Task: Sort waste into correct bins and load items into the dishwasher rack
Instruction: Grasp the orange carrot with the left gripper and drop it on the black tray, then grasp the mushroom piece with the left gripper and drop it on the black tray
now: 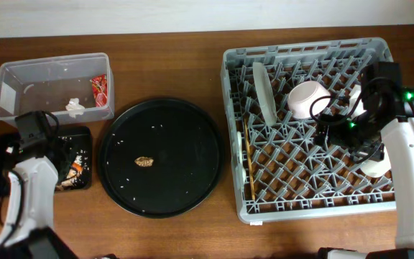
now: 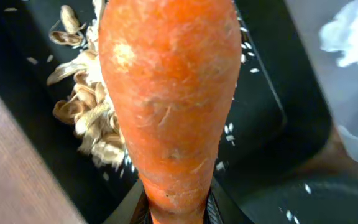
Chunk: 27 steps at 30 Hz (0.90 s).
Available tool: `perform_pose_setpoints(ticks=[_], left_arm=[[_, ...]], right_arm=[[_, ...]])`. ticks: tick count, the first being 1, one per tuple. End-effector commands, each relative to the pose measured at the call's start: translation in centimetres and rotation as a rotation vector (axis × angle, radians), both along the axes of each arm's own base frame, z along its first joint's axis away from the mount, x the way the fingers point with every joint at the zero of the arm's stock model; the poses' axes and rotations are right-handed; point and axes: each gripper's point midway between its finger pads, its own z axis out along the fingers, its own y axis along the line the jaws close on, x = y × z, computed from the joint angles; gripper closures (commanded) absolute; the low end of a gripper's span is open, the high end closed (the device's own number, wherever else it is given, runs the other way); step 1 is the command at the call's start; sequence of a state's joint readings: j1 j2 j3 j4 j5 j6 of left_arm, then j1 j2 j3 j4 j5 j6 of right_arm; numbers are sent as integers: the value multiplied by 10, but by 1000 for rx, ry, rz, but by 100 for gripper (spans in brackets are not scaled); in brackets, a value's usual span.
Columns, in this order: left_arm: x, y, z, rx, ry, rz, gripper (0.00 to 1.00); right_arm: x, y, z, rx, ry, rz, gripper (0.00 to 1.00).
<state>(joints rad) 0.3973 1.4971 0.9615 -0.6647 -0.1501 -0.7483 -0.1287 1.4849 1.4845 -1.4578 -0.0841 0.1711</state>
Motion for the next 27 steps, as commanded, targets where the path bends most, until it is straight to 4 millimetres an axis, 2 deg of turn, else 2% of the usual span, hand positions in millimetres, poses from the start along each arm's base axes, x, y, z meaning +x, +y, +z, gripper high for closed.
perform_pose_setpoints(ticks=[1,2,4,6,8,11,14,16,18,20,22,23,25,27], left_arm=[[4,8,-24,-10,58,0,90],[4,8,-31,-16,73,0,89],[3,8,-41,-28,101,-2,81],[1,7,-49,-36,127,-14,79],[0,6,-51,-35,139,-29,66],[-4,3,-51,-49,153,-32,55],[0,-1,-37,-62,157,-107,45],[7,-4,0,-74,121,-118,42],[20,-24,30,-124,32,-173,41],[30,-60,42,-183,-21,-270,35],[33,-108,36,-262,-2,-395,28],[33,-123,32,-273,8,-434,27],[32,-158,21,-281,44,-527,16],[33,-180,6,-282,68,-592,14]], right_arm=[[-1,-2,0,-10,2,7,1],[-1,-2,0,-10,2,7,1],[-1,-2,0,-10,2,7,1],[-1,-2,0,-10,2,7,1],[-1,-2,0,-10,2,7,1],[-1,-2,0,-10,2,7,1],[-1,-2,0,-10,2,7,1],[-1,-2,0,-10,2,7,1],[-1,-2,0,-10,2,7,1],[-1,-2,0,-10,2,7,1],[-1,-2,0,-10,2,7,1],[-1,-2,0,-10,2,7,1],[-1,-2,0,-10,2,7,1],[-1,-2,0,-10,2,7,1]])
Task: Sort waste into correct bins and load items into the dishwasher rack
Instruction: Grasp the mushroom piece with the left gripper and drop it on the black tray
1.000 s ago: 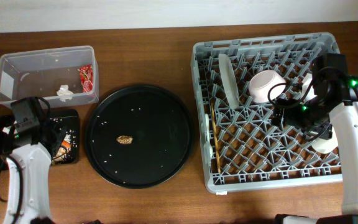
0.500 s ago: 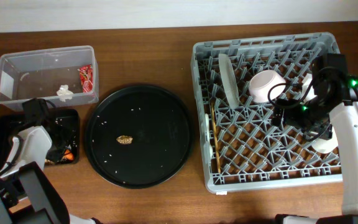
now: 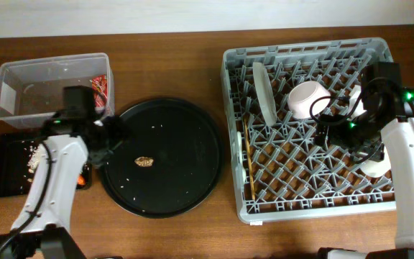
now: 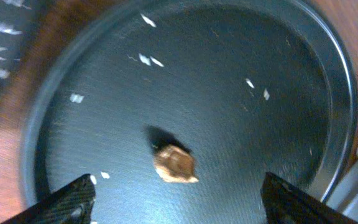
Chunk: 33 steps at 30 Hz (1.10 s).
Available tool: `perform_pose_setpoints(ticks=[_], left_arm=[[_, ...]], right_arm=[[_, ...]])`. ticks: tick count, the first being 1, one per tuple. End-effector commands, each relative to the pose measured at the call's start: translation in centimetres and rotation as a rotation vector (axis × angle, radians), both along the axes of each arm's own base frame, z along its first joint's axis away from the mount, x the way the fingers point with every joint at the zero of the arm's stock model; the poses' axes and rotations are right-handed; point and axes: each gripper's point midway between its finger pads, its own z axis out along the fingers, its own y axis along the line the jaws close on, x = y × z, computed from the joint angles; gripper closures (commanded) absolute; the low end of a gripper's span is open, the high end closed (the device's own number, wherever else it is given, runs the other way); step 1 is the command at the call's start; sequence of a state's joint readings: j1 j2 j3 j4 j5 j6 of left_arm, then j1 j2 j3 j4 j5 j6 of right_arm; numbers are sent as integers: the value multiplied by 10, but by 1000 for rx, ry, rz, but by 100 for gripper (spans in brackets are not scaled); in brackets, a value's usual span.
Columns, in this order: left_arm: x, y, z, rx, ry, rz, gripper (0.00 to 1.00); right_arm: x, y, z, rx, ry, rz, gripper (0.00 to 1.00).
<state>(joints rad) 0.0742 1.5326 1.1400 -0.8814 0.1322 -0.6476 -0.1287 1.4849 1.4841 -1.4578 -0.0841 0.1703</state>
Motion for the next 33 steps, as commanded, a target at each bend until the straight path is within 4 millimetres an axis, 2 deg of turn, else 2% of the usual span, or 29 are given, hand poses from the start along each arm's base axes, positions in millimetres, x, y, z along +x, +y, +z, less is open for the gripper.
perform_pose_setpoints(ticks=[1,2,7,11,13,14,15,16,17,21,22,23,26,30,33], left_arm=[[-4,-35,-30,-25,56,-105,14],[-6,-41,-46,-31,103,-98,13],[-16,-42,-92,-46,258,-48,13],[-24,-47,-113,-73,330,-42,14],[-24,-52,-118,-77,338,-54,29],[-24,-54,-118,-76,336,-63,44],[-24,-56,-118,-78,337,-67,65],[-24,-56,-118,-81,337,-67,75],[-24,-57,-118,-83,337,-68,81],[-24,-60,-117,-101,339,-70,83],[-25,-60,-117,-102,339,-70,85],[-25,-60,-117,-102,341,-70,92],[-26,-59,-113,-101,346,-68,96],[-19,-48,-86,-100,285,-84,100],[-18,-26,-49,-65,195,-53,100]], right_arm=[[-1,-2,0,-10,2,6,1],[-1,-2,0,-10,2,6,1],[-1,-2,0,-10,1,6,1],[-1,-2,0,-10,1,6,1],[-1,-2,0,-10,1,6,1],[-1,-2,0,-10,1,6,1],[-1,-2,0,-10,1,6,1],[-1,-2,0,-10,1,6,1],[-1,-2,0,-10,1,6,1],[-1,-2,0,-10,2,6,1],[-1,-2,0,-10,2,6,1],[-1,-2,0,-10,2,6,1],[-1,-2,0,-10,2,6,1],[-1,-2,0,-10,2,6,1],[-1,-2,0,-10,2,6,1]])
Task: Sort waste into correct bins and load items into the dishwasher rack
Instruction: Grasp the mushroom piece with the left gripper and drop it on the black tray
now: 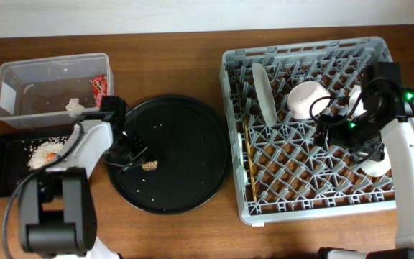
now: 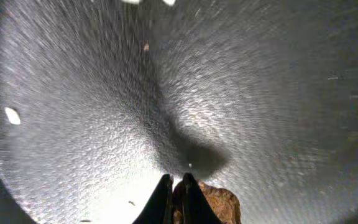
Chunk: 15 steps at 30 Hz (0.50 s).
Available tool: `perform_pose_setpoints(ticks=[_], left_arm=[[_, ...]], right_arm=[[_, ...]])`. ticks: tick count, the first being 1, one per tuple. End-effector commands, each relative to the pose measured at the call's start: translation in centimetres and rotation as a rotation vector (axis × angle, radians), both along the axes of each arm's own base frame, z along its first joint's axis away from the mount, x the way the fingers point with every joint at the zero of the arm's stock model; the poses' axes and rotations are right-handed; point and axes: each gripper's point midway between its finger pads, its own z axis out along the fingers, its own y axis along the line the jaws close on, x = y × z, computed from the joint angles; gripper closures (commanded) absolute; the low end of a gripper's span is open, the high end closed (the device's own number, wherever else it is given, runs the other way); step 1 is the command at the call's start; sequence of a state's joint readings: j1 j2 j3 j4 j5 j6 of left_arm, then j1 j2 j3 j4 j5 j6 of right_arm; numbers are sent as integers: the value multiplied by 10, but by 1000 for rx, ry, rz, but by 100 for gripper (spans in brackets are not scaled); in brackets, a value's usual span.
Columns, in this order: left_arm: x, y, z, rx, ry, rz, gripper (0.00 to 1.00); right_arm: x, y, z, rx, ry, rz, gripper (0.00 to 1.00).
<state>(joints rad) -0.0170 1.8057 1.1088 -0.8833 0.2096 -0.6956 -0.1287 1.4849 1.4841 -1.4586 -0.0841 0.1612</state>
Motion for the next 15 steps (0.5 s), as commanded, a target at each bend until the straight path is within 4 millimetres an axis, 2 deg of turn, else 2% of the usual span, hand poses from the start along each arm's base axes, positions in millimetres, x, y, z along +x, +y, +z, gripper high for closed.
perform_pose_setpoints(ticks=[1,3,5,10,11,15], left_arm=[[8,27,48,55,-139,18,100],[8,54,66,133,-201,35,100],[5,91,78,232,-226,112,100],[-8,174,84,424,-217,306,99],[-8,184,85,443,-226,333,98],[-2,202,88,486,-261,375,92]], right_arm=[[-1,-2,0,-9,2,-3,1],[-1,-2,0,-9,2,-4,1],[-1,-2,0,-9,2,-3,1],[-2,-2,-1,-9,3,-4,1],[-2,-2,-1,-8,4,-4,1],[-2,-2,-1,-8,4,-4,1]])
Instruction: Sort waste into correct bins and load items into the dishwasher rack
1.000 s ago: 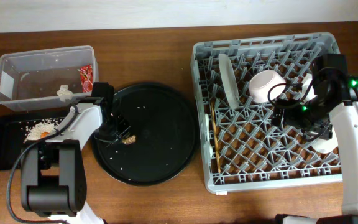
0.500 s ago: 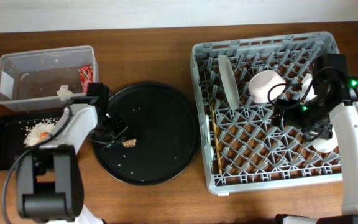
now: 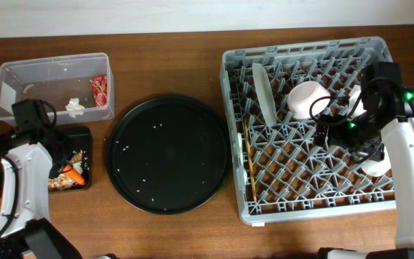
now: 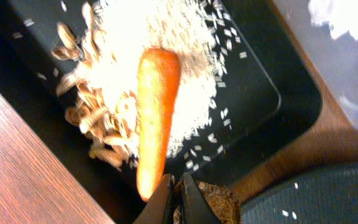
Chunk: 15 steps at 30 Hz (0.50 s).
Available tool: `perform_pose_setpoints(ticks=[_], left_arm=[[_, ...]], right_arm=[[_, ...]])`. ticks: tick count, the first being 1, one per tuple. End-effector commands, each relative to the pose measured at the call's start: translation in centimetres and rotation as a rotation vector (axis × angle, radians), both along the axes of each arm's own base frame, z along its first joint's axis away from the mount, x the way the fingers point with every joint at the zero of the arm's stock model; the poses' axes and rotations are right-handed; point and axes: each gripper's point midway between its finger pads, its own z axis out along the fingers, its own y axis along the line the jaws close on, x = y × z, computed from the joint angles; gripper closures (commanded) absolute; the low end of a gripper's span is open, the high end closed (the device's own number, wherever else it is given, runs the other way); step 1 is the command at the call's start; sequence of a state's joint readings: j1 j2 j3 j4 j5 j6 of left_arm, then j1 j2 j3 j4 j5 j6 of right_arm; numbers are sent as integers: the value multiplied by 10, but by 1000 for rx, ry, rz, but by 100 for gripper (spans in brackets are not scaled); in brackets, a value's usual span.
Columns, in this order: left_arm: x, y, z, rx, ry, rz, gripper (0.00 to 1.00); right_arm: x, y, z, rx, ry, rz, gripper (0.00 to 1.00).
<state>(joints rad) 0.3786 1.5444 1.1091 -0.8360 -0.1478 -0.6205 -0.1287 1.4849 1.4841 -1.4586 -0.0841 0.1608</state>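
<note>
My left gripper [image 4: 178, 194] is shut on a brown food scrap [image 4: 219, 202] and hangs over the near edge of the black bin [image 4: 266, 93]. In that bin an orange carrot [image 4: 157, 112] lies on white rice [image 4: 191, 43] next to pale shells [image 4: 82, 118]. From overhead, the left gripper [image 3: 62, 158] is above the black bin [image 3: 79, 134], left of the round black tray [image 3: 167, 155], which holds only rice grains. My right gripper [image 3: 325, 121] sits low in the grey dish rack [image 3: 307, 208] beside a white bowl [image 3: 306, 97]; its jaws are not readable.
A clear bin [image 3: 20, 75] at the back left holds a red wrapper [image 3: 99, 90] and a white tissue [image 3: 74, 106]. The rack also carries an upright plate [image 3: 264, 90], chopsticks [image 3: 249, 162] and a white cup [image 3: 374, 164] under the right arm.
My left gripper, shut on the brown scrap on the round tray, has moved left and now holds the scrap over the black bin. The right arm has not moved.
First my left gripper held the carrot over the black bin. Then it stood open above the brown scrap on the round tray, the carrot left in the bin. Then it was shut on the scrap, and now it holds the scrap over the black bin.
</note>
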Motion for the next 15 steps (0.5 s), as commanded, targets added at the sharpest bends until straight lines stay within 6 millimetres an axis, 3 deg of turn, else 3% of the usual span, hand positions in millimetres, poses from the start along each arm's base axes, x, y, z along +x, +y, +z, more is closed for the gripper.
perform_pose_setpoints(ticks=[1,5,8,10,13,15], left_arm=[[4,16,8,72,-11,17,92],[7,17,-6,62,15,16,92],[6,17,-20,46,54,15,74],[7,17,-20,47,51,15,62],[9,16,-16,37,44,11,58],[18,5,2,-14,12,-48,55]], right_arm=[[-2,-2,-1,-8,6,-4,1],[-2,-2,-1,-8,6,-4,1],[-2,-2,-1,-8,7,-4,1],[-2,-2,-1,-8,6,-4,1],[-2,-2,-1,-8,7,-4,1],[-2,-2,-1,-8,6,-4,1]])
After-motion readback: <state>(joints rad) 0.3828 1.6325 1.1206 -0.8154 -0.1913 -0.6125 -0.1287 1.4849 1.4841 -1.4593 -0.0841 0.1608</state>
